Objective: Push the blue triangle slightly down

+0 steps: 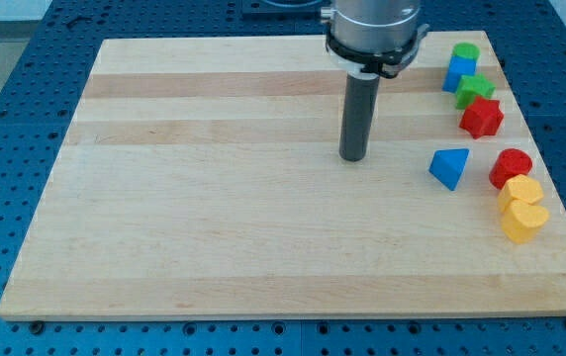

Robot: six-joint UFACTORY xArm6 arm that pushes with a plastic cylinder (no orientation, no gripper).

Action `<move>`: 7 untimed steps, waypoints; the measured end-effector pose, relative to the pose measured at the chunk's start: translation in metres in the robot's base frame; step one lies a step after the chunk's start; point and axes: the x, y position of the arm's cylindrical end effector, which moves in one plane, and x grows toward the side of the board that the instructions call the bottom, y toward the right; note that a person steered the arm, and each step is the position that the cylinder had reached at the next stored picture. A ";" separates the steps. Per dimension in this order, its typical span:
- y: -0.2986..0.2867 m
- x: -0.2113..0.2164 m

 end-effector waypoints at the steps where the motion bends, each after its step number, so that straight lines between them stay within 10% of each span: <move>1: 0.014 -0.001; 7: 0.119 0.009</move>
